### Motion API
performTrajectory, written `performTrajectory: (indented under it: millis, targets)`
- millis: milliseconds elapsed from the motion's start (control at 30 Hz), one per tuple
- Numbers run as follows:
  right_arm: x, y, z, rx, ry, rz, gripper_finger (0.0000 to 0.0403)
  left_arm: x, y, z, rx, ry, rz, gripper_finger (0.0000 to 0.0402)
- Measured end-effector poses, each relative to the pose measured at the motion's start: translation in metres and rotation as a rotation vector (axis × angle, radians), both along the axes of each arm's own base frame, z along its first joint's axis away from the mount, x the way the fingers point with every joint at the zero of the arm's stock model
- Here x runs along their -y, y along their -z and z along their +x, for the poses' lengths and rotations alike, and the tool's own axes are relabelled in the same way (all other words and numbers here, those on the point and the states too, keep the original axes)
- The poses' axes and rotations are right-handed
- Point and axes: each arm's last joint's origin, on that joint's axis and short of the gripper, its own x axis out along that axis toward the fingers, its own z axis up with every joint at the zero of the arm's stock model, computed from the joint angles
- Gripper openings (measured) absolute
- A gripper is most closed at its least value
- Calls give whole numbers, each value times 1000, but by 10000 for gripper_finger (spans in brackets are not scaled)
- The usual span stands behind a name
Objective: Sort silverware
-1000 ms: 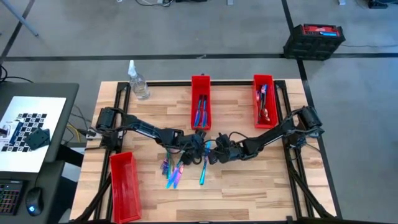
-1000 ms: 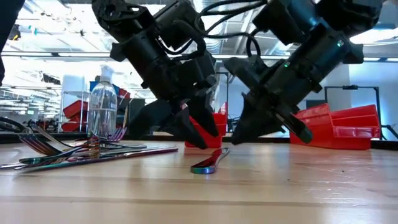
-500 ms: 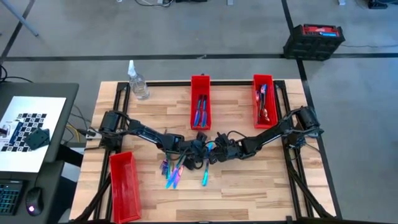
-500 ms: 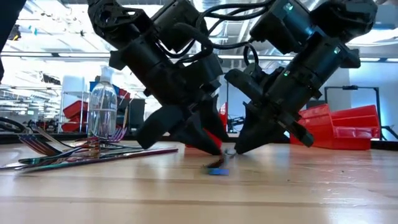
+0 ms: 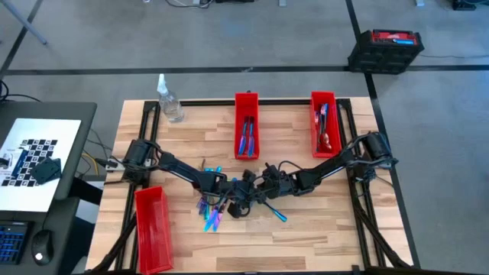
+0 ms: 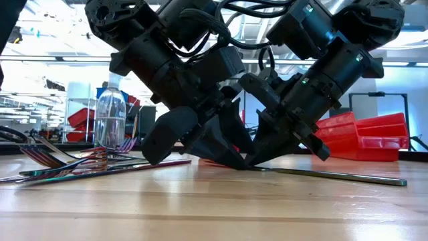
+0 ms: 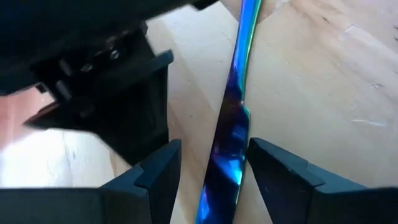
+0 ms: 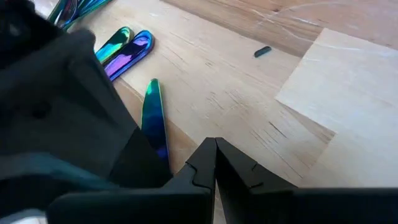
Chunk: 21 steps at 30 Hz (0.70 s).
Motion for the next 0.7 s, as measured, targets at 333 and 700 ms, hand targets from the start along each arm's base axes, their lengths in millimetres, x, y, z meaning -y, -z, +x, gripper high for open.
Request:
performTrajectory:
  millis: [333, 700]
  targets:
    - [3, -14, -6, -60, -165, 80, 0, -1, -12, -13, -110, 127, 205, 180]
    - [6, -22, 7, 87, -179, 102, 0, -2, -8, -13, -134, 154, 247, 180]
